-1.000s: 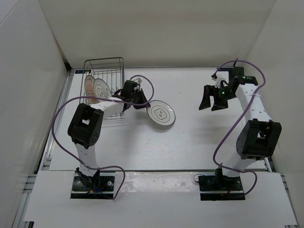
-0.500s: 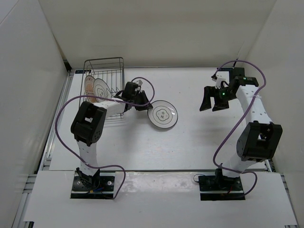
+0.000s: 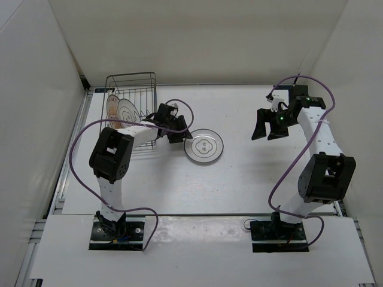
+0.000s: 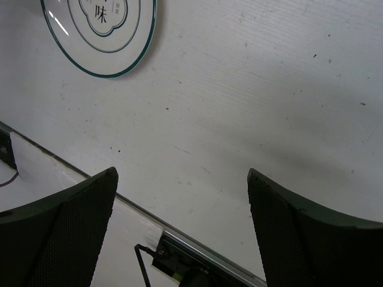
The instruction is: Unload the plates from the dish rack
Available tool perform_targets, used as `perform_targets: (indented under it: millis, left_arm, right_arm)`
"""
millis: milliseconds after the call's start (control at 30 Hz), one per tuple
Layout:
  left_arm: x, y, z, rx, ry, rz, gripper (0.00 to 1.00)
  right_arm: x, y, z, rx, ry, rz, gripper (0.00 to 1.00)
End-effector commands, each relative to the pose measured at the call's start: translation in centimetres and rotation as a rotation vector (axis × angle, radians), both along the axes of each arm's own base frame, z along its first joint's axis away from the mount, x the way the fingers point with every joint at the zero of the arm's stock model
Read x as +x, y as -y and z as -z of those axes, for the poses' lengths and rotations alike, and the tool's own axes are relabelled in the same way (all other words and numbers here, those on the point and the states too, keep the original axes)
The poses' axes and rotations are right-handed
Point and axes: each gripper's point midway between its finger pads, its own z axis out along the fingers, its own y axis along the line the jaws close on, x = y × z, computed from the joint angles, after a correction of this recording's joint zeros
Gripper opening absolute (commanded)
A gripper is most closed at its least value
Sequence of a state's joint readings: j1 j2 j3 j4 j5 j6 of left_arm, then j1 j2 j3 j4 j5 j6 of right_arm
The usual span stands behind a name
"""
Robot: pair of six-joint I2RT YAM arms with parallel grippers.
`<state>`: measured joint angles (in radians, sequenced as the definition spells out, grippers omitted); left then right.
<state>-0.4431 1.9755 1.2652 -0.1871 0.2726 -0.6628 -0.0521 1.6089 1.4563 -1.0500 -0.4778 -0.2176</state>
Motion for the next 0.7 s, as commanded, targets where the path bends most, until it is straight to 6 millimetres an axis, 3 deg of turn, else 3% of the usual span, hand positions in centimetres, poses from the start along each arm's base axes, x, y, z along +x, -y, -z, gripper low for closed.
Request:
perform_targets:
  millis: [0,100,133,200,233,300,333,400,433,500,567,600,667]
  left_arm:
    - [0.8,-0.5,-1.2,0.044,0.022,0.005,0.64]
    - [0.8,-1.8,-1.1,0.138,0.012,-0.015,0.7]
    - [1.6,-1.7,-2.3,0.147,0.044,-0.008,0.71]
    - [1.1,-2.6,-2.8,0.198,0.035,0.011,0.73]
    - [2.4,-2.9,-5.1,0.217,0.1,-0.008,0.75]
    - [2.4,-3.9,-6.0,0.281,0.134,0.029,0.79]
    - [3.5,-3.9,-8.8,0.291,0.208,0.033,0.86]
    - [3.7,-4.7,-11.2,0.342,0.272,0.071,0.96]
    - [5.3,-5.0,-15.2,0.374,0.382,0.066,1.0]
    - [5.6,-7.4,-17.8,0.492,0.437,0.063,1.0]
    - [6.1,-9.4,-22.3,0.51,0.522,0.012,1.0]
    - [6.7,-11.9,-22.8,0.539,0.522,-0.053,1.0]
    - [6.1,-13.8,-25.0,0.542,0.552,-0.106,1.0]
  right_arm:
    - [-0.7,0.0,-0.6,0.002,0.018,-0.01,0.9]
    - [-0.7,0.0,-0.4,0.002,0.014,-0.01,0.9]
    - [-0.7,-0.1,-0.4,0.006,0.013,-0.01,0.9]
    - [-0.6,0.0,-0.3,0.008,0.014,-0.005,0.9]
    - [-0.6,-0.1,-0.3,0.011,0.014,-0.008,0.9]
    - [-0.4,-0.2,-0.2,0.016,0.012,0.0,0.9]
    - [-0.5,-0.2,-0.1,0.017,0.003,0.004,0.9]
    - [-0.1,0.3,0.1,-0.008,0.0,0.04,0.9]
    - [0.0,0.4,0.2,-0.015,-0.002,0.048,0.9]
    - [0.5,0.9,0.4,-0.043,-0.002,0.071,0.9]
    - [0.9,1.1,0.4,-0.055,0.007,0.079,0.9]
    - [1.1,1.2,0.4,-0.058,0.005,0.08,0.9]
    - [1.1,1.3,0.5,-0.064,0.008,0.077,0.9]
